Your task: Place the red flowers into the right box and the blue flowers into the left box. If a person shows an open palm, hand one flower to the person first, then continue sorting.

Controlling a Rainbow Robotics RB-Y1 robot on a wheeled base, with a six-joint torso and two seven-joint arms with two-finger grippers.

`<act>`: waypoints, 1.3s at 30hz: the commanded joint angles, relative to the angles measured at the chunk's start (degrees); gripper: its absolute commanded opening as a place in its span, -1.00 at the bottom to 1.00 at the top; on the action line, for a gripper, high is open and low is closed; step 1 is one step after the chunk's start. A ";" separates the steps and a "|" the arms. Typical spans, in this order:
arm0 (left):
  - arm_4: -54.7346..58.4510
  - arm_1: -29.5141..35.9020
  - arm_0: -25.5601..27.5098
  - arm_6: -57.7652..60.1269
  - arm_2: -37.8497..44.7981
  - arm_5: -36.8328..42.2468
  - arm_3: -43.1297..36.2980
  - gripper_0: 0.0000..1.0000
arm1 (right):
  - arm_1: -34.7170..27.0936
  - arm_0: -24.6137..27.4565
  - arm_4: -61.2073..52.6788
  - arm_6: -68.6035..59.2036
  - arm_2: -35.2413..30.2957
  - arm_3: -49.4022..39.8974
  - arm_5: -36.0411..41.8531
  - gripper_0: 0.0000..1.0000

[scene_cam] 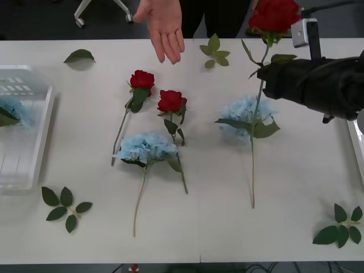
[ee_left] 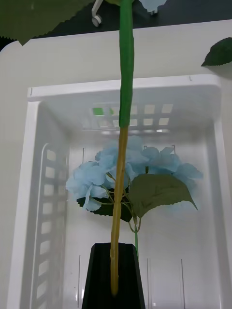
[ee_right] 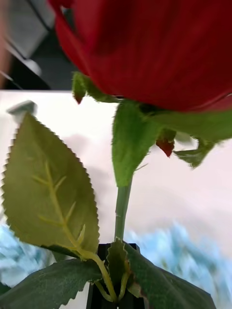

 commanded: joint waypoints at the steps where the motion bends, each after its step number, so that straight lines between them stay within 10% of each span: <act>1: -0.61 1.61 -0.26 -1.44 -0.47 -0.89 -1.03 -1.00 | 0.82 -5.55 -3.05 6.57 -0.40 -1.03 -3.76 -1.00; 21: -1.14 1.61 -0.26 -1.44 -0.55 -1.07 -1.03 -1.00 | 13.03 -29.90 -17.64 36.01 0.66 13.03 -10.52 -1.00; 33: -1.40 1.61 -0.26 -1.44 -0.55 -1.16 -1.03 -1.00 | 13.91 -32.10 -24.32 46.56 2.94 14.79 -12.81 -1.00; 39: -1.40 1.61 -0.26 -1.52 -0.55 -1.16 -1.03 -1.00 | 13.91 -32.10 -26.43 47.17 3.12 14.70 -12.81 0.31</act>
